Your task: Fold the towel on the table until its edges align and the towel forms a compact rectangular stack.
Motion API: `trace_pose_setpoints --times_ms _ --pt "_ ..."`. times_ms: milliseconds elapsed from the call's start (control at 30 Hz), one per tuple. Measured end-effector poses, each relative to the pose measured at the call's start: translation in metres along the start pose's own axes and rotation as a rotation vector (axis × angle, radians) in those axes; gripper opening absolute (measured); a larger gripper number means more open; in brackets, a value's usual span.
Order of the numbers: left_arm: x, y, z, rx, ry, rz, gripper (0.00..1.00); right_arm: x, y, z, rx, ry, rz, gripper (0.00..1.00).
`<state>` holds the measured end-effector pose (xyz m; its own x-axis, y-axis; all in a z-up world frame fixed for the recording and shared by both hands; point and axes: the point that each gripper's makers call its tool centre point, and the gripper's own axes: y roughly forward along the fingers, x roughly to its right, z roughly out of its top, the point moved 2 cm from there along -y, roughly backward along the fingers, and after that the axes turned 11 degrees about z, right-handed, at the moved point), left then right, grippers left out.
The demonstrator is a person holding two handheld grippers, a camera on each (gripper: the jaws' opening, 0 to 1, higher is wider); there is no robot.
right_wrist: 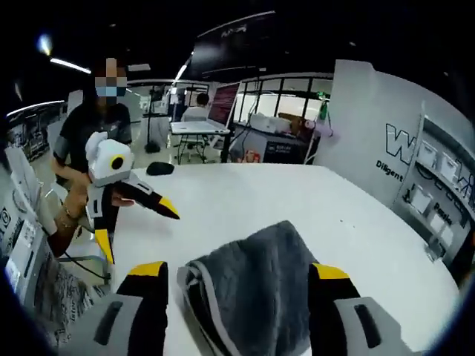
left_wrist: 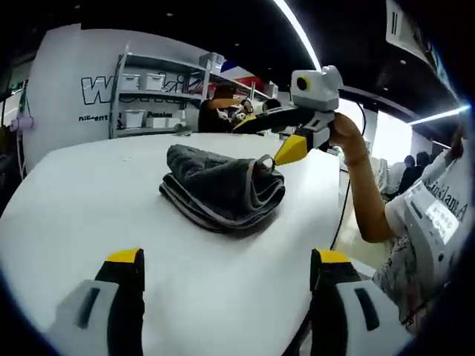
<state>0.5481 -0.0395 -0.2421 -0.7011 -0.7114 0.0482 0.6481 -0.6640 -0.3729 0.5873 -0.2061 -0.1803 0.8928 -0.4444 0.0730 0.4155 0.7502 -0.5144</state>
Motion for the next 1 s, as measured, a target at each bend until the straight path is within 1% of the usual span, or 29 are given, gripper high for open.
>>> trace_pose_setpoints --times_ms 100,200,300,367,500,533,667,700,767,867,933,1000 --pt "-0.001 0.005 0.005 0.003 -0.002 -0.001 0.97 0.006 -0.022 -0.028 -0.022 0.025 -0.044 0.92" --pt "0.0 0.01 0.01 0.015 -0.004 0.003 0.97 0.01 -0.042 -0.05 -0.008 0.062 -0.087 0.99" --pt "0.003 0.014 0.018 0.031 -0.005 -0.005 0.97 0.008 -0.059 -0.069 0.015 0.09 -0.113 0.99" --pt "0.007 0.018 0.024 0.042 -0.002 -0.002 0.97 0.006 -0.065 -0.078 0.031 0.104 -0.132 0.99" --pt "0.014 0.026 0.043 0.085 0.029 0.053 0.97 0.0 -0.072 -0.097 0.044 0.155 -0.174 0.99" --pt "0.014 0.029 0.053 0.119 0.035 0.092 0.97 -0.001 -0.074 -0.101 0.05 0.17 -0.187 0.99" --pt "0.021 0.038 0.074 0.193 0.064 0.177 0.93 0.0 -0.081 -0.105 0.067 0.2 -0.216 0.99" --pt "0.023 0.042 0.076 0.198 0.069 0.196 0.92 0.0 -0.082 -0.106 0.07 0.202 -0.223 0.99" --pt "0.025 0.049 0.074 0.177 0.086 0.229 0.9 -0.002 -0.086 -0.105 0.079 0.205 -0.228 0.97" --pt "0.033 0.06 0.069 0.127 0.169 0.25 0.9 -0.004 -0.088 -0.102 0.092 0.204 -0.228 0.96" --pt "0.037 0.067 0.069 0.128 0.19 0.266 0.89 -0.006 -0.088 -0.101 0.094 0.198 -0.227 0.95" --pt "0.036 0.07 0.071 0.142 0.204 0.291 0.86 -0.006 -0.088 -0.102 0.096 0.198 -0.226 0.95"
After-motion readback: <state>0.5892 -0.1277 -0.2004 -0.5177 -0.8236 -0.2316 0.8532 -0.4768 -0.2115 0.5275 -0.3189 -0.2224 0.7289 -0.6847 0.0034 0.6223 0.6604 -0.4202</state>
